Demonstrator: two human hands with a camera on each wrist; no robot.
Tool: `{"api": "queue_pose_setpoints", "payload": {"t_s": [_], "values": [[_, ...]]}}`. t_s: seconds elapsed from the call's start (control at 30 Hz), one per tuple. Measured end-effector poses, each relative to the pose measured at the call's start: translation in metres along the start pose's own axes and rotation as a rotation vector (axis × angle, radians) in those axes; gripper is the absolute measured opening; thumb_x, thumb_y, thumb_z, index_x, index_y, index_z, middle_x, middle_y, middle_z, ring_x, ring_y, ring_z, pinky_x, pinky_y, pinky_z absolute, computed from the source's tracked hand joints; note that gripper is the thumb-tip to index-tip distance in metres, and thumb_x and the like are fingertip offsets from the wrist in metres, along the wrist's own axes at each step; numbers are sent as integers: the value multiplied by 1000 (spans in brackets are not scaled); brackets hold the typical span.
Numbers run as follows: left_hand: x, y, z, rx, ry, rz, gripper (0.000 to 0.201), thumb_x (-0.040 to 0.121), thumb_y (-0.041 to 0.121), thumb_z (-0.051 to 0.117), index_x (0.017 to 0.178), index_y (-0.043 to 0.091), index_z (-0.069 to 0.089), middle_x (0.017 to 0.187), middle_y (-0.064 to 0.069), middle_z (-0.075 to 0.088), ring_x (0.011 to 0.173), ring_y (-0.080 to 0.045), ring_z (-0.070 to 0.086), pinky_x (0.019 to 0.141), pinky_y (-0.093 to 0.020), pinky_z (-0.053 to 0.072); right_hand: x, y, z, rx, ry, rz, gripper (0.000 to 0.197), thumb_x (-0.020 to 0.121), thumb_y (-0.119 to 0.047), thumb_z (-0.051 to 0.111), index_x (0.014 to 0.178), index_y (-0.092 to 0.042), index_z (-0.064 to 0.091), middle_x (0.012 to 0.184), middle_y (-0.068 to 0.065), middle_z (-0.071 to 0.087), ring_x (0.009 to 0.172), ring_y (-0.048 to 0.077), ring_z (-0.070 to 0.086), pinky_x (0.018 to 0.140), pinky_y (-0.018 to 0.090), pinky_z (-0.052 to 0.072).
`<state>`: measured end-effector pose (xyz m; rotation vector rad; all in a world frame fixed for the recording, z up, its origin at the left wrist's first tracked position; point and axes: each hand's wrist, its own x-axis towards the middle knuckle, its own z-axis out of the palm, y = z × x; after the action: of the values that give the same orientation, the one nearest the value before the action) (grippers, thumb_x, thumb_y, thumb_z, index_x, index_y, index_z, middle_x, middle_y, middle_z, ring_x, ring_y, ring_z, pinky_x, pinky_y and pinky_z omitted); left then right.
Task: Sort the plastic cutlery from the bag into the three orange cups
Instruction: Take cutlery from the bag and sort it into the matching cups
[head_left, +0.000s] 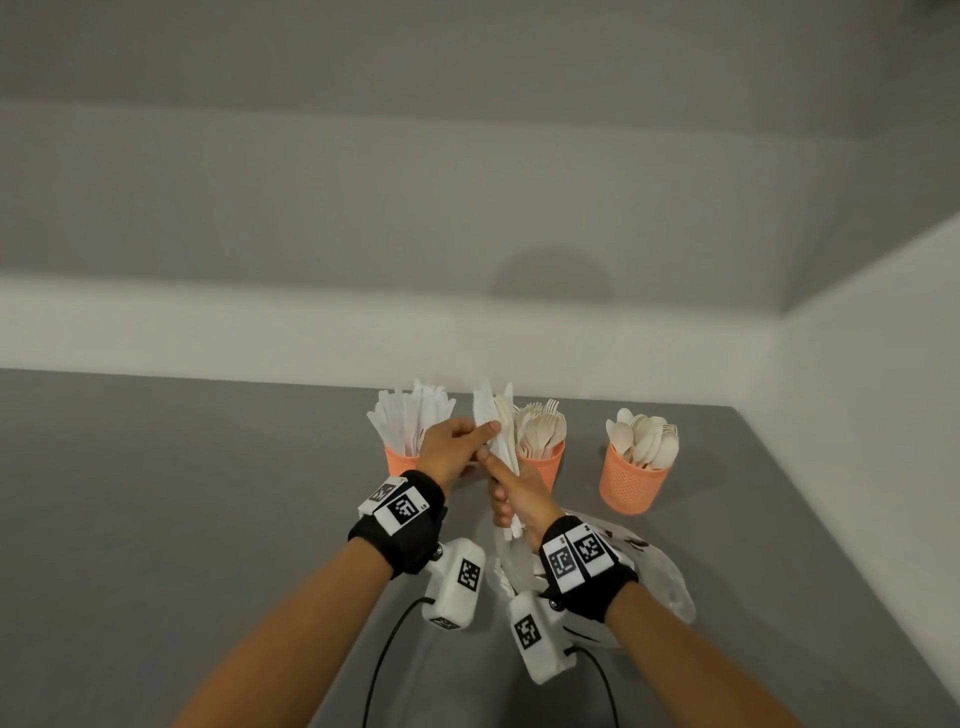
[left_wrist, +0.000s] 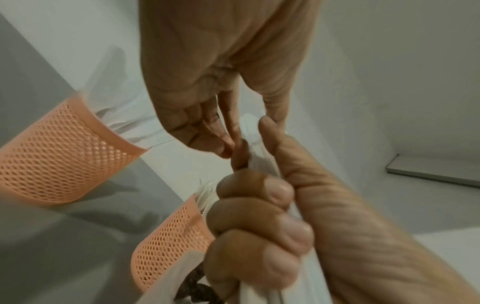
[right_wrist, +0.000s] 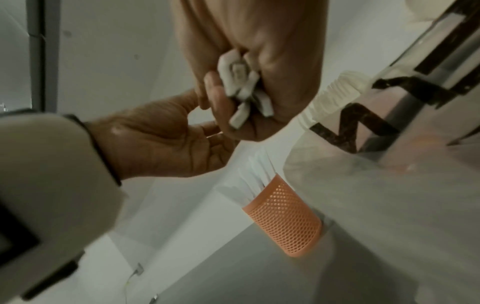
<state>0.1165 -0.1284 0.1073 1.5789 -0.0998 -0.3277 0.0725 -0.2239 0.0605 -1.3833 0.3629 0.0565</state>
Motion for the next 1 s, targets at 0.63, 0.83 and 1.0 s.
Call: {"api": "queue_pose_setpoints", "payload": {"t_s": [0.63, 0.83, 1.0], "values": [[-2, -18, 5, -23, 28, -19, 20, 95, 12, 48, 77, 12, 57, 75, -7, 63, 70, -17, 61, 66, -25, 53, -13, 3, -5, -76, 49, -154, 35, 98, -33, 43, 100, -1, 57, 49, 2, 42, 29, 5, 36, 31, 15, 26], [-2, -17, 8, 119, 98, 14, 25, 94, 11, 49, 70, 8, 54, 69, -10, 58, 66, -23, 58, 74, -38, 54, -14, 2, -3, -101, 49, -192, 34, 98, -31, 43, 71, -14, 54, 47, 1, 41, 28, 6, 34, 31, 16, 25], [1, -18, 4, 159, 69, 2, 20, 96, 11, 45, 80, 2, 54, 72, -12, 59, 65, -25, 58, 64, -32, 52, -14, 2, -4, -132, 24, -181, 29, 98, -33, 42, 81, -15, 57, 49, 3, 45, 30, 6, 40, 32, 16, 30]]}}
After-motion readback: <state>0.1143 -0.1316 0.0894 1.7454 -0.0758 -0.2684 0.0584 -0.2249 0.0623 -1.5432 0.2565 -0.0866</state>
